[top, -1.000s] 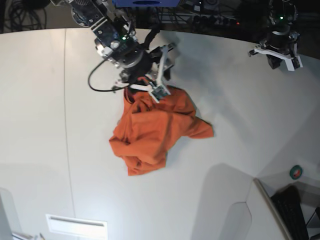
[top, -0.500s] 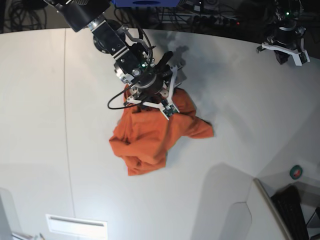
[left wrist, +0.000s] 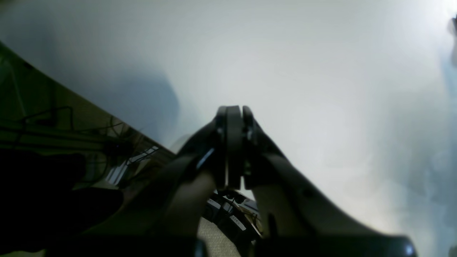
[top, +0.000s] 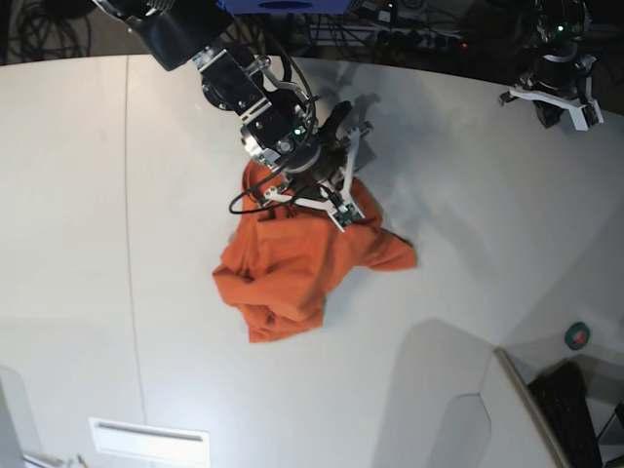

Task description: Layout the t-shirt on the table in an organized manner, then fold the t-shirt properly

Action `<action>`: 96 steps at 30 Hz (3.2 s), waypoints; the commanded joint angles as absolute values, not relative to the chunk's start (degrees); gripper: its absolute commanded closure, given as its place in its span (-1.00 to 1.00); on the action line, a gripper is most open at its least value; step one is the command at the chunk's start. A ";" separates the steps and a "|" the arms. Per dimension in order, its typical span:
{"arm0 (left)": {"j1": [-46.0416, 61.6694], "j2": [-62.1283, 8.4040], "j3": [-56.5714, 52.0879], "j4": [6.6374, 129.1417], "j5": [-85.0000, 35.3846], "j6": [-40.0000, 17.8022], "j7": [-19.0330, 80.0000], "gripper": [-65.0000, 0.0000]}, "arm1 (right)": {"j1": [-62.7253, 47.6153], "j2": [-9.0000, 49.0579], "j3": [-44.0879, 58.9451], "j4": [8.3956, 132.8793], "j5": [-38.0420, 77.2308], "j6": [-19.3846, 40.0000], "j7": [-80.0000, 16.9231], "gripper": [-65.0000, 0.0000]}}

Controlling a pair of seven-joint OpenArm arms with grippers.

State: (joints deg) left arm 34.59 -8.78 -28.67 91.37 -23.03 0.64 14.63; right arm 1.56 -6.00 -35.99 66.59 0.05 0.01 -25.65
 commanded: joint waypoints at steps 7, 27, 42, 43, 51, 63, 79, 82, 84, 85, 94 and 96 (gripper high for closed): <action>34.15 -9.36 -28.53 92.00 -23.08 0.75 13.49 1.00 | 1.36 -6.20 -35.74 73.19 0.13 -0.04 -24.75 1.00; 27.21 -9.54 -8.48 91.56 -18.77 0.75 13.49 1.00 | -7.96 1.89 -4.44 109.85 0.04 0.04 -24.75 1.00; 24.84 -9.98 -3.38 90.24 -12.79 0.75 13.58 1.00 | -11.65 5.14 -1.98 109.67 0.04 0.04 -24.66 1.00; 24.84 -9.89 -3.38 90.42 -12.09 0.75 13.58 1.00 | -11.74 5.14 -1.98 109.58 0.04 0.04 -24.75 1.00; 22.64 -10.15 -1.63 90.86 -17.63 0.75 13.58 1.00 | -12.62 5.14 -1.98 109.49 0.04 0.04 -24.75 1.00; 12.09 -9.98 3.65 85.05 -37.76 0.75 21.05 0.18 | -14.02 5.14 -1.98 109.49 0.04 0.04 -24.75 1.00; 0.31 -9.80 10.86 70.81 -42.33 0.75 22.46 0.17 | -14.55 5.14 -2.07 109.41 0.04 0.04 -24.75 1.00; -1.63 -9.98 15.52 69.14 -42.33 0.75 22.46 0.17 | -14.55 5.14 -2.07 109.41 0.04 0.04 -24.75 1.00; -1.98 -9.89 16.92 68.53 -42.33 0.75 22.46 0.02 | -14.55 5.14 -2.07 109.41 0.04 0.04 -24.75 1.00; -1.98 -9.80 17.27 68.44 -42.33 0.75 22.29 -0.12 | -14.55 5.14 -2.15 109.41 0.04 0.04 -24.75 1.00; -1.98 -10.07 16.92 68.97 -42.33 0.75 22.29 0.93 | -14.64 5.14 -2.33 109.41 0.04 0.04 -24.75 1.00; -1.98 -10.07 16.92 69.05 -42.33 0.75 22.29 1.00 | -14.64 5.14 -2.33 109.32 0.04 0.04 -24.75 1.00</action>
